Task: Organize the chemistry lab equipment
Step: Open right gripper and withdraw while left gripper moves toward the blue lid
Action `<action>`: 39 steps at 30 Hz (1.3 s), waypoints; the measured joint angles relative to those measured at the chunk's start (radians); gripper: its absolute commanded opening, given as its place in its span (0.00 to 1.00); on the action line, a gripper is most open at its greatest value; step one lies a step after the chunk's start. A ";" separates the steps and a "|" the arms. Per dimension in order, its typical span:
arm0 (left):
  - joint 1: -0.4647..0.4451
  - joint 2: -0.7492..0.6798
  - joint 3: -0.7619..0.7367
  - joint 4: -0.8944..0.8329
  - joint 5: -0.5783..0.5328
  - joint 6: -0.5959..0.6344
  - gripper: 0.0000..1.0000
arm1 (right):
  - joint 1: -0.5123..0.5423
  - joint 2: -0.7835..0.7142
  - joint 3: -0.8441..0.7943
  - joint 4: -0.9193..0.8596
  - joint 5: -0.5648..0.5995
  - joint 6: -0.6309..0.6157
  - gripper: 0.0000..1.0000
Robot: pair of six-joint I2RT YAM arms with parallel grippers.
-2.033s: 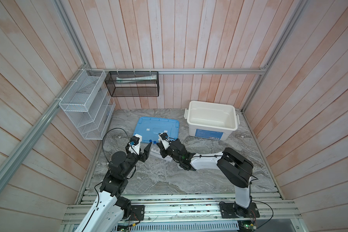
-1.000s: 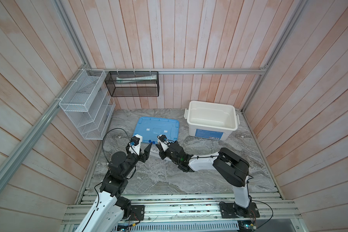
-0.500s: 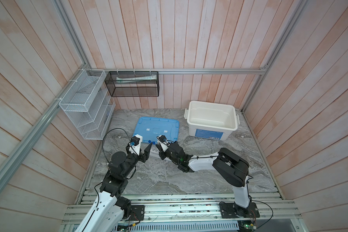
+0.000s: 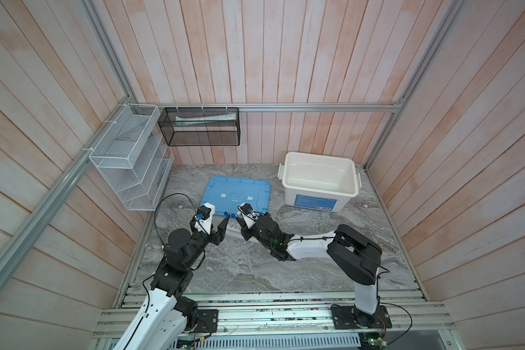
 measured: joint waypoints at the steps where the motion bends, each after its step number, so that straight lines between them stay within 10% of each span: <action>1: 0.000 0.000 0.000 0.000 0.000 0.000 0.66 | 0.000 -0.014 0.000 -0.002 0.006 -0.005 0.31; 20: -0.008 0.061 0.039 -0.021 0.165 0.024 0.62 | -0.018 -0.490 -0.058 -0.242 0.108 -0.063 0.35; 31: -0.164 0.239 0.191 -0.007 0.260 0.119 0.62 | -0.191 -0.832 -0.063 -0.754 0.080 0.043 0.42; 39: -0.185 0.430 0.218 0.173 0.362 0.061 0.64 | -0.176 -1.175 -0.360 -0.917 0.133 0.225 0.56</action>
